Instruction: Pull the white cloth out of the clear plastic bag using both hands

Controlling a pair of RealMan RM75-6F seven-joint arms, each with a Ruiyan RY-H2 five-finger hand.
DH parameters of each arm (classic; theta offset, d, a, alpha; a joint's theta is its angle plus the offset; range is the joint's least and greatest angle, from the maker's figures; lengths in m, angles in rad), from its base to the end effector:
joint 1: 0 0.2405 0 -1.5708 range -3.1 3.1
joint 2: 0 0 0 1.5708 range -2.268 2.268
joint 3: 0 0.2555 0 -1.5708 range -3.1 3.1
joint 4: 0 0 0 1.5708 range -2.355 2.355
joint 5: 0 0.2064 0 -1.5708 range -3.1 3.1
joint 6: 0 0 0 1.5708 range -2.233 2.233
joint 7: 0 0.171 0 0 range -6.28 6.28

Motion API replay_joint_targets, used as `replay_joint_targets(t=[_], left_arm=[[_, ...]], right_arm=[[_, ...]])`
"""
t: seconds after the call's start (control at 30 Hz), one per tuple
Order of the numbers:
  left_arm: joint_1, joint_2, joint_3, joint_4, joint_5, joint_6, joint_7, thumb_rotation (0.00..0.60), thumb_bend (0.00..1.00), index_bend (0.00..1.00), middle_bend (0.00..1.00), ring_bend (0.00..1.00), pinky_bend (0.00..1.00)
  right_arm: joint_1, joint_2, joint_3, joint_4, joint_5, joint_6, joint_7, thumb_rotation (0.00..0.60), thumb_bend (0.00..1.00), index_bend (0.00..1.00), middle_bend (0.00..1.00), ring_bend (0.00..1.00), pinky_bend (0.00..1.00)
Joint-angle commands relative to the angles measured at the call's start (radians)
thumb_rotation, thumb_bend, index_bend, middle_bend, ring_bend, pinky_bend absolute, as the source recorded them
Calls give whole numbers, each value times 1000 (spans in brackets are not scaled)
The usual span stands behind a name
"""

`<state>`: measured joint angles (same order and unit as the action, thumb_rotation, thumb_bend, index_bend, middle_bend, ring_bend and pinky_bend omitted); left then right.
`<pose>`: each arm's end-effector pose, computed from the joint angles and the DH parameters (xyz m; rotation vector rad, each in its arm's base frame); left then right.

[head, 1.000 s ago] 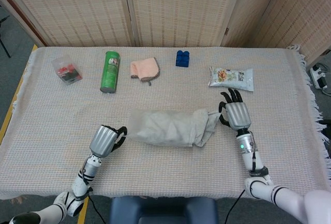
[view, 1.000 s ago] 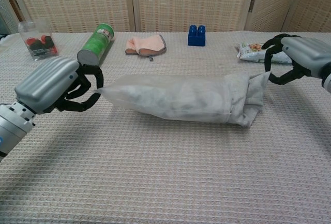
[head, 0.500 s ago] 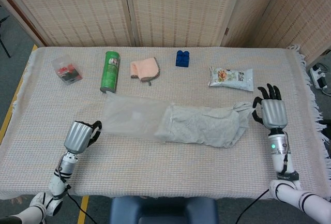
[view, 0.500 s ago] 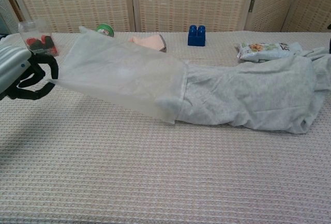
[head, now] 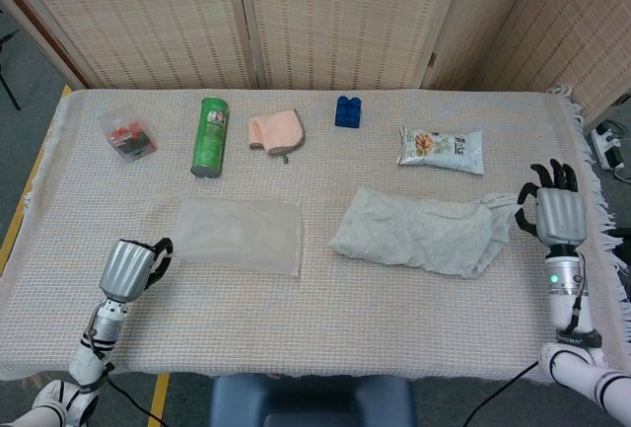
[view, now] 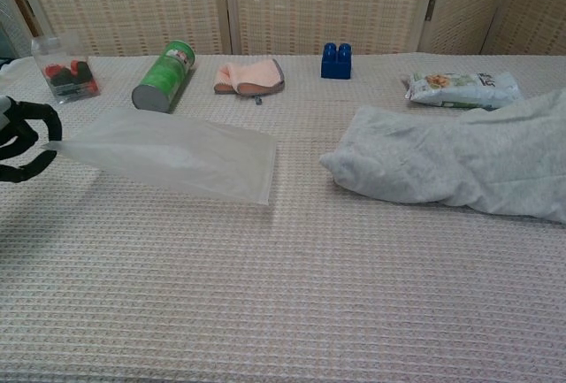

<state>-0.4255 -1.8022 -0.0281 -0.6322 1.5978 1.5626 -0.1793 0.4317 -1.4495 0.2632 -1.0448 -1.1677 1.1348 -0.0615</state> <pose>-0.2753 0.3163 0.0257 -1.6119 -0.5061 -1.1413 -0.3416 -0.3692 0.1298 1.2694 -0.8334 0.7643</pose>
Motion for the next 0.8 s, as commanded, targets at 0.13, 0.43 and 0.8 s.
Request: replay_joint_targets(t=[0.13, 0.43, 0.8], left_arm=[[6, 65, 18, -110, -2, -56, 47, 600, 254, 154, 1000, 985, 994], [-8, 365, 33, -674, -70, -247, 227, 600, 120, 0, 609, 579, 658], [49, 662, 70, -1095, -121, -275, 305, 600, 206, 63, 285, 191, 322]], right_arm=[[-30, 110, -28, -138, -29, -30, 41, 600, 379, 23, 0, 0, 0], [-132, 367, -108, -543, -120, 88, -111, 600, 149, 0, 0, 0, 0], [-307, 364, -223, -701, -347, 403, -262, 600, 138, 0, 0, 0, 0]])
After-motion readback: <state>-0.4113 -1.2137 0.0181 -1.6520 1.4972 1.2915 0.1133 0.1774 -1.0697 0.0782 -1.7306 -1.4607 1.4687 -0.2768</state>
